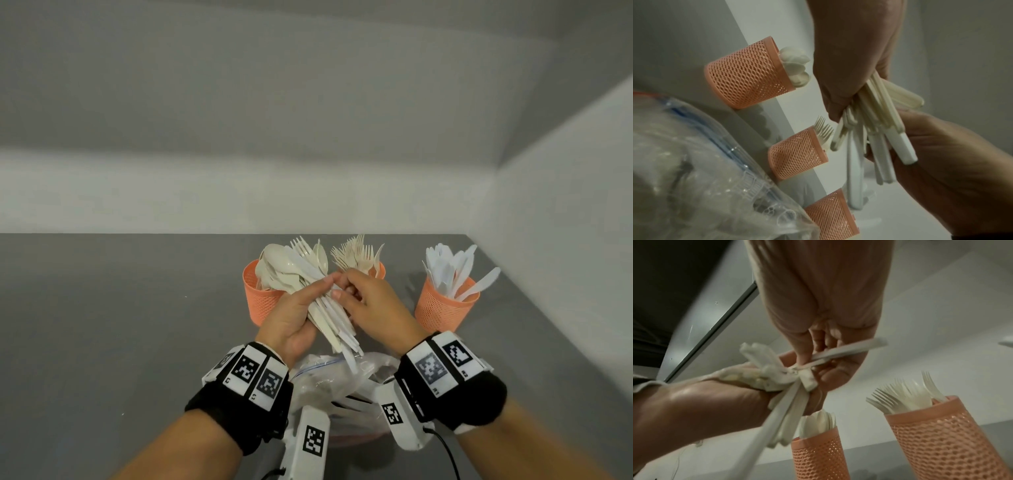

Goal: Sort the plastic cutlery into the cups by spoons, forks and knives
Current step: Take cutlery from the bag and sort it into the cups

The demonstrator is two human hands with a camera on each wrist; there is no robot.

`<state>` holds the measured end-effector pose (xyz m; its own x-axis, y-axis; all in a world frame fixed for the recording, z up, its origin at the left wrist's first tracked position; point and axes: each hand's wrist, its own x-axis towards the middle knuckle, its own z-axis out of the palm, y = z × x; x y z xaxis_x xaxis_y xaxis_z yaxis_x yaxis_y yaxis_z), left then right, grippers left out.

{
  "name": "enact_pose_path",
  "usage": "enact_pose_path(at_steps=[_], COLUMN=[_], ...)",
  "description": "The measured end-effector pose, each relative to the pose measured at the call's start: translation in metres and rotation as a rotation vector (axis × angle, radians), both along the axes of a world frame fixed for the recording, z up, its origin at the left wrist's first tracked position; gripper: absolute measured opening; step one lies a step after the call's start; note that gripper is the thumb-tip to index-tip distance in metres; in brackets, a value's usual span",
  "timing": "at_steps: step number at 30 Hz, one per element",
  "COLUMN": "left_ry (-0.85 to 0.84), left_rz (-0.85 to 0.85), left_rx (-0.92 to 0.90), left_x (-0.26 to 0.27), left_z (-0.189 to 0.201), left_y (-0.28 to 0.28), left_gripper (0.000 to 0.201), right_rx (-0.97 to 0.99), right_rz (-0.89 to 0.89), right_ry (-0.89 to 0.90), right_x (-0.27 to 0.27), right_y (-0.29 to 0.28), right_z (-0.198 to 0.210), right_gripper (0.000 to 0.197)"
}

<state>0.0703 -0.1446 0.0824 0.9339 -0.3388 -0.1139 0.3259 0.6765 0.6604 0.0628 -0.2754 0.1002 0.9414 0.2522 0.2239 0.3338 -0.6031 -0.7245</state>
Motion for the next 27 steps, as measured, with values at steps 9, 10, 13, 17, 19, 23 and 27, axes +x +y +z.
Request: enact_pose_path(at_steps=[9, 10, 13, 17, 19, 23, 27], left_ry=[0.053, 0.054, 0.119, 0.149, 0.145, 0.149, 0.153], left_rz=[0.132, 0.138, 0.176, 0.174, 0.189, 0.235, 0.272], left_rx=[-0.013, -0.017, -0.031, -0.076, -0.070, -0.022, 0.040], left_x=[0.011, 0.012, 0.015, 0.013, 0.012, 0.016, 0.024], left_z=[0.007, 0.008, 0.007, 0.010, 0.012, 0.011, 0.007], left_y=[-0.003, -0.003, -0.001, -0.005, -0.009, -0.010, -0.003], left_gripper=[0.023, 0.023, 0.017, 0.020, 0.018, 0.018, 0.016], right_rx=[-0.070, -0.017, -0.076, -0.221, -0.125, -0.038, -0.072], right_rz=[-0.092, -0.064, 0.085, 0.152, 0.118, 0.161, 0.187], right_ry=[-0.199, -0.182, 0.006, 0.063, 0.126, 0.162, 0.246], right_x=[-0.004, -0.007, -0.018, -0.013, -0.010, -0.011, -0.008], right_y=[-0.002, -0.003, -0.006, -0.007, -0.007, -0.015, -0.037], right_z=[0.008, 0.011, 0.015, 0.004, 0.002, 0.003, -0.006], right_gripper=[0.019, 0.015, 0.020, 0.035, 0.019, 0.009, 0.023])
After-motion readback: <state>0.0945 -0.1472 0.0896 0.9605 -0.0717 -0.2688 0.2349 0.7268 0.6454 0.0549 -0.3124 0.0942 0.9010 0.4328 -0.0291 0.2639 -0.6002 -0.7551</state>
